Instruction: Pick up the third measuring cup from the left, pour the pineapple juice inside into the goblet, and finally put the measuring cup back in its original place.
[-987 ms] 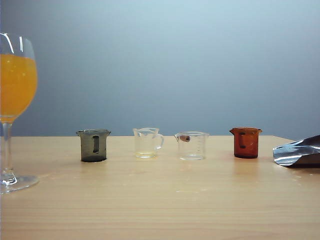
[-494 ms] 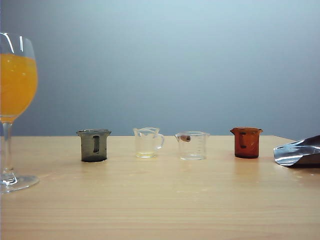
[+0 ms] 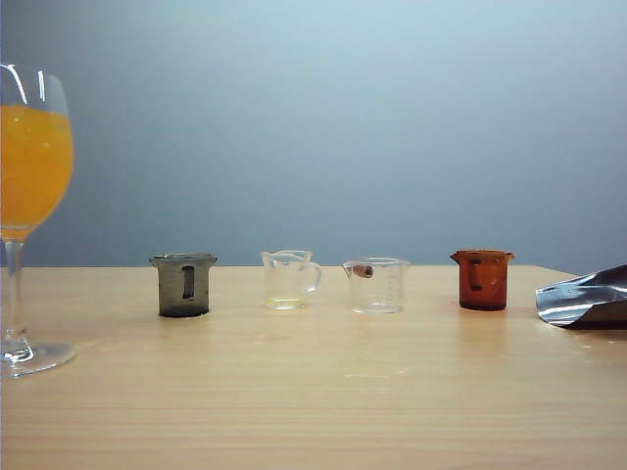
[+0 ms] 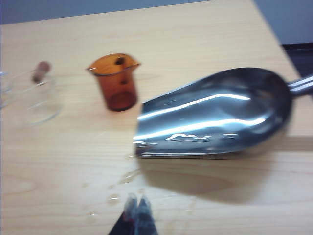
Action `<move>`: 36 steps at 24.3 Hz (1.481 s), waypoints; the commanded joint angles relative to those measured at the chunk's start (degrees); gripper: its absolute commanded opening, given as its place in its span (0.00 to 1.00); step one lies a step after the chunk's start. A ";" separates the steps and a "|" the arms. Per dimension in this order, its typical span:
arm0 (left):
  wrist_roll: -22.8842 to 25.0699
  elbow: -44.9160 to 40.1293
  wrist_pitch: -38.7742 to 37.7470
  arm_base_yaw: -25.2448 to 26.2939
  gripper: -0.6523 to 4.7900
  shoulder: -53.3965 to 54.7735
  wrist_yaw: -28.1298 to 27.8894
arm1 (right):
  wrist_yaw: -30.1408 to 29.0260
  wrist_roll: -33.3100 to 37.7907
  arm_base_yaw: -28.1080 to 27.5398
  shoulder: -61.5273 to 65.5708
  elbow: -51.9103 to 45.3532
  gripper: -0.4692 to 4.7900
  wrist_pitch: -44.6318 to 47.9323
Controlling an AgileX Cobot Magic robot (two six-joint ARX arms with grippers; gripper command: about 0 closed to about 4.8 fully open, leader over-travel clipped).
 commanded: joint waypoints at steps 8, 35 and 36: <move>0.68 -12.41 2.84 0.02 0.12 0.00 0.20 | 1.62 -0.90 -3.06 -0.15 0.35 0.08 7.28; -1.75 -17.33 22.36 0.07 0.12 -0.02 -5.73 | 1.40 -0.92 -5.99 -13.57 -1.99 0.08 -5.44; -2.34 -17.33 22.38 0.04 0.12 -0.02 -7.85 | 1.44 -0.92 -6.29 -15.32 -1.99 0.08 -6.58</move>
